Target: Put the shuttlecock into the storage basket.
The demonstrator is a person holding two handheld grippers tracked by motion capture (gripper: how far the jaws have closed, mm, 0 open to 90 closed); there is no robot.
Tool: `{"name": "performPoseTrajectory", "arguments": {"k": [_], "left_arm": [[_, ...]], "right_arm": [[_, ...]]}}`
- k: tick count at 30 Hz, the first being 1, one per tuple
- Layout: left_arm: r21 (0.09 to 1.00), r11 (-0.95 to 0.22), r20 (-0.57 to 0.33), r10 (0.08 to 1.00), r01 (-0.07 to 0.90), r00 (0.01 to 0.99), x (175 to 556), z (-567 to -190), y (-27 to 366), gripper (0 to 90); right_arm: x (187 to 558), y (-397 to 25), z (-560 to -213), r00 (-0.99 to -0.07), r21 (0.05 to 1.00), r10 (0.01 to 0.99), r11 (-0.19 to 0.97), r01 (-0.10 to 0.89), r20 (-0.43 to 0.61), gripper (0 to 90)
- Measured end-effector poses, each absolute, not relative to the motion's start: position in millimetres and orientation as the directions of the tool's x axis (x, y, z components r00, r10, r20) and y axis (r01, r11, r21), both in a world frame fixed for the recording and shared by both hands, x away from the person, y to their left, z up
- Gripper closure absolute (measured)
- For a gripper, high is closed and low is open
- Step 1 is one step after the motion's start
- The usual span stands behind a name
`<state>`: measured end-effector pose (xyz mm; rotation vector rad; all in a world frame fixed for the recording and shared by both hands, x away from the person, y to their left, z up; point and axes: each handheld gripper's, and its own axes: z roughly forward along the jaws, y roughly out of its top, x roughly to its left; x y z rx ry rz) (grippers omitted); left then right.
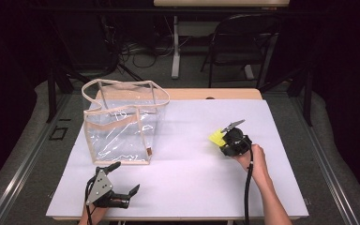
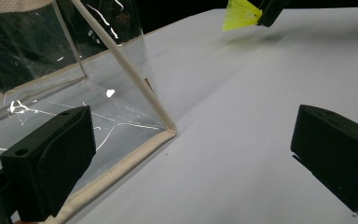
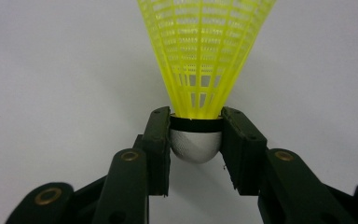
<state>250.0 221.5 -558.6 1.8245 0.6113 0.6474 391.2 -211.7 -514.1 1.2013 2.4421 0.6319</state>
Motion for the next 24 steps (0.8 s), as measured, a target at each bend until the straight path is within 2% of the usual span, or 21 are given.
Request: {"name": "performPoseTrajectory", "arguments": {"k": [24], "left_arm": [[0.945,-0.312,0.146,0.676,0.101,0.722,250,-558,222,0.0]], "right_arm": [[382,-210,-495,-0.587,0.568,0.800,0.541,0.620,-0.121,64.4]]}}
